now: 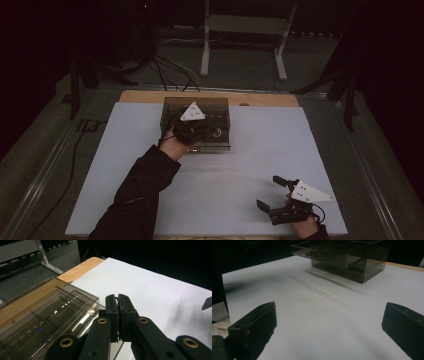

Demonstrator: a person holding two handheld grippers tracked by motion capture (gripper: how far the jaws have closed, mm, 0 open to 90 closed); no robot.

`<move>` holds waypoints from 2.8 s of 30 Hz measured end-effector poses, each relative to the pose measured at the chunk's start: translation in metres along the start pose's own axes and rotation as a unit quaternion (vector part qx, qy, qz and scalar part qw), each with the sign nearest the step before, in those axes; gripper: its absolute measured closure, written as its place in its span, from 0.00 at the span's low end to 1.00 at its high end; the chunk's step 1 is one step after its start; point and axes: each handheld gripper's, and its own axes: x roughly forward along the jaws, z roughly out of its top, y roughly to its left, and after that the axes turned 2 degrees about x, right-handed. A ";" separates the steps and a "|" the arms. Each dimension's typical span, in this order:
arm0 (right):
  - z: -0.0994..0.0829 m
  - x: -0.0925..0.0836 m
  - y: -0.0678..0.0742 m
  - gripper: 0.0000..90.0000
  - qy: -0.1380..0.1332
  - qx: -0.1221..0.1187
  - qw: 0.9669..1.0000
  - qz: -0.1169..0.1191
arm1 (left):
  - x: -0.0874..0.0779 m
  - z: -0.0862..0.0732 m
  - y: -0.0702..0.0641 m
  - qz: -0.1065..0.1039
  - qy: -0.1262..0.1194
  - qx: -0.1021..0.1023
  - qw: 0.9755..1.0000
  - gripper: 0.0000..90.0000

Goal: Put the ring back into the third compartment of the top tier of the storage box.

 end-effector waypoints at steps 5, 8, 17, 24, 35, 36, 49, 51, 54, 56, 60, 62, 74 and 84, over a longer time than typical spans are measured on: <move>0.000 0.000 0.000 0.00 0.000 0.001 1.000 0.000 | 0.008 -0.001 0.003 -0.006 0.001 -0.005 1.000 0.99; 0.000 0.000 0.000 0.00 -0.001 0.000 1.000 0.000 | 0.011 -0.002 0.005 -0.004 0.006 -0.011 1.000 0.99; 0.000 0.000 0.000 0.00 0.001 0.001 1.000 0.000 | 0.019 -0.002 0.003 0.001 0.016 -0.003 1.000 0.99; 0.000 0.000 0.000 0.00 0.001 0.001 1.000 0.000 | 0.022 -0.002 0.001 0.020 0.021 -0.006 1.000 0.90; 0.000 0.000 0.000 0.00 0.001 0.002 1.000 0.000 | 0.015 0.002 -0.006 0.012 0.019 -0.002 1.000 0.50; 0.000 -0.001 0.000 0.00 0.000 0.001 1.000 0.000 | 0.013 0.002 -0.007 0.009 0.020 0.000 1.000 0.48; 0.000 -0.001 0.000 0.00 -0.001 0.000 1.000 -0.002 | -0.001 0.002 -0.003 0.003 0.014 -0.016 1.000 0.28; 0.000 0.000 0.001 0.00 0.002 0.000 1.000 -0.003 | -0.003 0.001 0.001 -0.003 0.012 -0.021 1.000 0.21; 0.000 0.000 0.001 0.00 0.001 -0.001 1.000 -0.002 | -0.005 0.000 0.003 -0.018 0.006 -0.026 0.999 0.17; 0.000 0.000 0.001 0.00 0.002 -0.001 1.000 -0.003 | -0.008 -0.001 0.005 -0.022 0.007 -0.020 1.000 0.14; 0.000 0.000 0.001 0.00 0.000 0.000 1.000 -0.003 | -0.013 -0.002 0.005 -0.040 0.000 -0.014 0.999 0.09; 0.000 0.000 0.001 0.00 0.002 -0.001 1.000 -0.003 | -0.016 -0.002 0.005 -0.043 0.000 -0.009 0.999 0.03; -0.001 0.001 0.001 0.00 0.004 -0.001 1.000 -0.003 | -0.034 -0.008 0.016 -0.038 -0.014 -0.007 0.999 0.01; -0.001 0.001 0.000 0.00 0.002 0.002 1.000 -0.005 | -0.049 -0.015 0.021 -0.050 -0.004 -0.002 0.999 0.01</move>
